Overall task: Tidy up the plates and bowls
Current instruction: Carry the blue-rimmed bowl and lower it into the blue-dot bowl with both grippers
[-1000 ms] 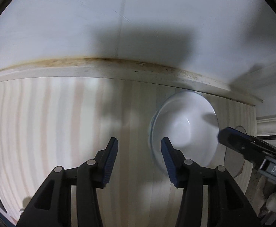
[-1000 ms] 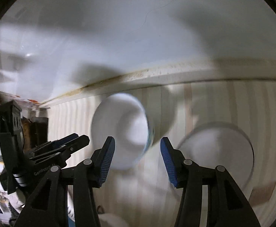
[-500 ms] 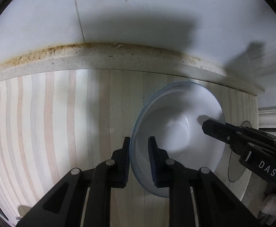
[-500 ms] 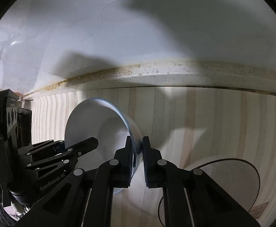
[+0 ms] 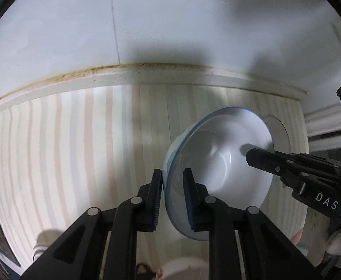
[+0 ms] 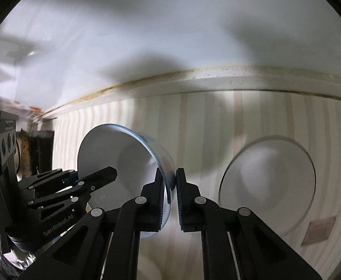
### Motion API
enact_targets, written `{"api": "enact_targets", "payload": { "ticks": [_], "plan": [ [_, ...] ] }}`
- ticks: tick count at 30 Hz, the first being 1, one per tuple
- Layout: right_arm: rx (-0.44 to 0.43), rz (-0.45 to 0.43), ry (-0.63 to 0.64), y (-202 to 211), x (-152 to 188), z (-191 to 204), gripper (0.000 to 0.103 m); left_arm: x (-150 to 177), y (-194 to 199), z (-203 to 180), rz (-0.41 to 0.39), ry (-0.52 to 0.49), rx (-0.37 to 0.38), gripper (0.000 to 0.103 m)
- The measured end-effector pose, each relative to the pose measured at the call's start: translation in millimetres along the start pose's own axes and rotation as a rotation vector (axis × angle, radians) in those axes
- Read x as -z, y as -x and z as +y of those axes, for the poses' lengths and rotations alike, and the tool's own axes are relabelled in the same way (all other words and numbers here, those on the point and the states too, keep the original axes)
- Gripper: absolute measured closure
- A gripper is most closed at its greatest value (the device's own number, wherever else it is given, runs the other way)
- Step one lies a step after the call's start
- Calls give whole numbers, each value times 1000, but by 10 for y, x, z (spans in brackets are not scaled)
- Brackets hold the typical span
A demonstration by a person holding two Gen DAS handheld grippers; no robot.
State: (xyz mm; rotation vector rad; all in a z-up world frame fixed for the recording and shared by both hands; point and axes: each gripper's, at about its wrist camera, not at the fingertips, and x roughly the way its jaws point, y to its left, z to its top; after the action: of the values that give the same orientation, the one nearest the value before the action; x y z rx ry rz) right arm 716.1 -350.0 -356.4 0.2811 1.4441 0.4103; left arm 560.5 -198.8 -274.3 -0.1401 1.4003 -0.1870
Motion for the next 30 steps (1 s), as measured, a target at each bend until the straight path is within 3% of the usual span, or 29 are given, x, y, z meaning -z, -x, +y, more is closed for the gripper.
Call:
{"api": "enact_targets", "payload": {
  "ticks": [9,15,21,30],
  "plan": [
    [-36,-27,-21,480,829,267,92,715,446,-16,-10,-68,-13,87],
    [-53,-23,-49,574,1461,404,92,1172,481,-9,16,-89,-4,87],
    [-58,24,-77,421,1953,403,92,1511,319,37,68,-93,-5,87],
    [-46,93,-100,93,2202,290,92,1606,54,76,123,-87,-43,87]
  ]
}}
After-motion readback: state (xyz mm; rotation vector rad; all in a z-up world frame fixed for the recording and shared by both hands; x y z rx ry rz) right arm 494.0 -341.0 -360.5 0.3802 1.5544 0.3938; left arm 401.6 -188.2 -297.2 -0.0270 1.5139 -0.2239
